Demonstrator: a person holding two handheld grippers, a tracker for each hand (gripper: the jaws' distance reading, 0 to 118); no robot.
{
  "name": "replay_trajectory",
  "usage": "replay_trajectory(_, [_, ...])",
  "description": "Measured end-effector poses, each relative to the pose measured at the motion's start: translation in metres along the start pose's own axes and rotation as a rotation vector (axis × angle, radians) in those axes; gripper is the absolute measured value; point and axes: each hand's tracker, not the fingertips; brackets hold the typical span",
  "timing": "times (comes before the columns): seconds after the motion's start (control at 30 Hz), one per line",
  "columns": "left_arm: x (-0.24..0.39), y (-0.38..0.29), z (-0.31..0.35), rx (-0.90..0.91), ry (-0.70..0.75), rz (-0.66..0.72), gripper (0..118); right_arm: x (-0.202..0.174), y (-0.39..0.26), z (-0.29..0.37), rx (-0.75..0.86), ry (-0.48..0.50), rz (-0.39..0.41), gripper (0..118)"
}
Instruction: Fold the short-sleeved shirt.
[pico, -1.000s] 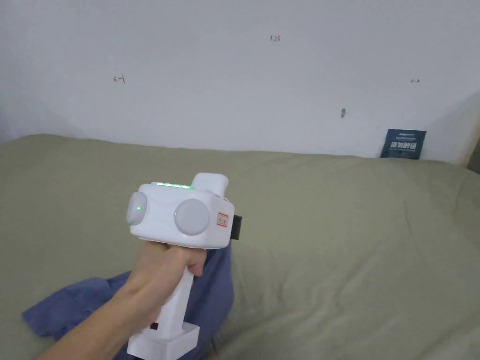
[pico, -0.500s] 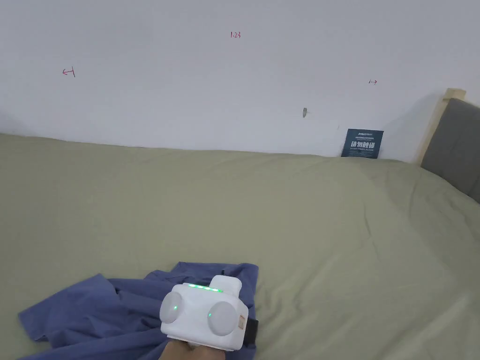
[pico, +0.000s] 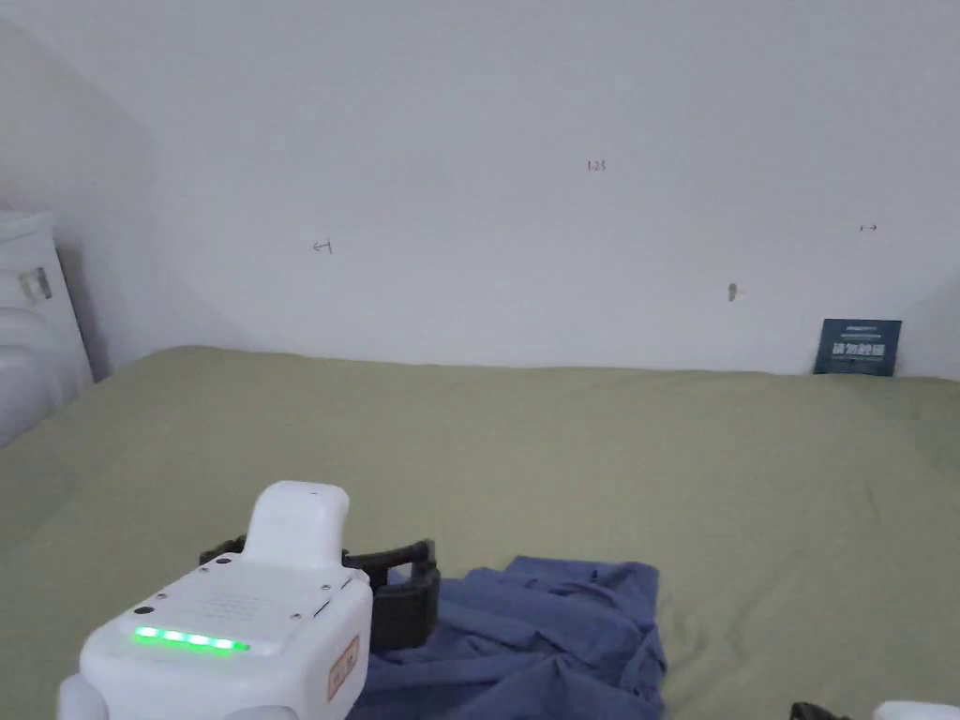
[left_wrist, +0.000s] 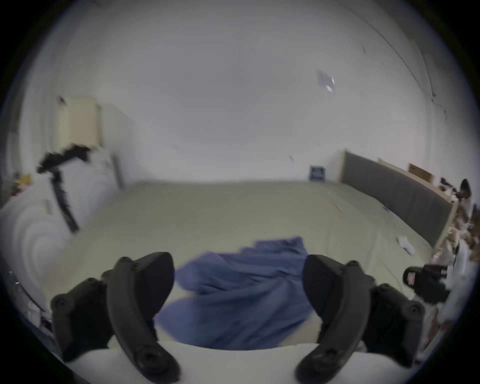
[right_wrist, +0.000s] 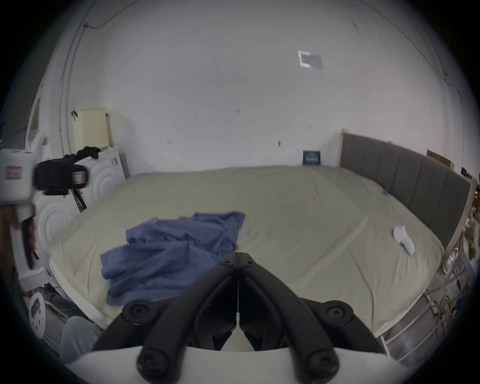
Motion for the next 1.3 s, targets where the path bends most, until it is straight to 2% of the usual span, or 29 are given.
replay_trajectory(0.03, [-0.012, -0.001, 0.021, 0.039, 0.031, -0.010, 47, -0.004, 0.005, 0.002, 0.026, 0.002, 0.007, 3])
replay_trajectory(0.07, [-0.023, -0.002, 0.037, 0.060, 0.064, -0.010, 0, -0.007, 0.009, 0.005, 0.035, 0.002, 0.010, 3])
replay_trajectory(0.13, [-0.040, -0.007, 0.065, 0.089, 0.163, -0.003, 0, -0.012, 0.015, 0.009, 0.075, 0.016, 0.008, 3])
replay_trajectory(0.3, [-0.061, -0.020, 0.113, 0.082, 0.210, 0.026, 0, -0.025, 0.020, 0.023, 0.114, 0.016, 0.020, 3])
replay_trajectory(0.43, [-0.067, -0.031, 0.124, 0.086, 0.241, 0.035, 0, -0.031, 0.016, 0.031, 0.131, 0.008, 0.042, 3])
replay_trajectory(0.63, [-0.070, -0.042, 0.109, 0.062, 0.240, 0.041, 0, -0.036, 0.017, 0.031, 0.133, 0.016, 0.032, 3])
replay_trajectory(0.83, [-0.089, -0.050, 0.058, -0.080, 0.196, 0.057, 0, -0.039, 0.014, 0.019, 0.105, 0.027, 0.026, 3])
replay_trajectory(1.07, [-0.122, -0.098, -0.077, -0.436, 0.090, 0.070, 0, -0.040, -0.005, -0.011, 0.011, 0.033, 0.022, 3])
replay_trajectory(1.1, [-0.125, -0.104, -0.098, -0.494, 0.078, 0.073, 8, -0.039, -0.008, -0.017, -0.007, 0.029, 0.025, 3])
replay_trajectory(1.13, [-0.129, -0.112, -0.118, -0.541, 0.047, 0.084, 33, -0.039, -0.011, -0.023, -0.026, 0.025, 0.030, 3])
replay_trajectory(1.17, [-0.131, -0.117, -0.137, -0.575, 0.053, 0.098, 70, -0.038, -0.013, -0.029, -0.044, 0.021, 0.034, 3])
replay_trajectory(1.2, [-0.133, -0.123, -0.155, -0.604, 0.057, 0.106, 113, -0.038, -0.015, -0.035, -0.059, 0.019, 0.038, 3])
replay_trajectory(1.23, [-0.135, -0.129, -0.174, -0.651, 0.052, 0.098, 118, -0.037, -0.018, -0.040, -0.072, 0.019, 0.041, 3])
replay_trajectory(1.3, [-0.135, -0.140, -0.197, -0.658, 0.077, 0.074, 118, -0.035, -0.022, -0.049, -0.097, 0.017, 0.046, 3])
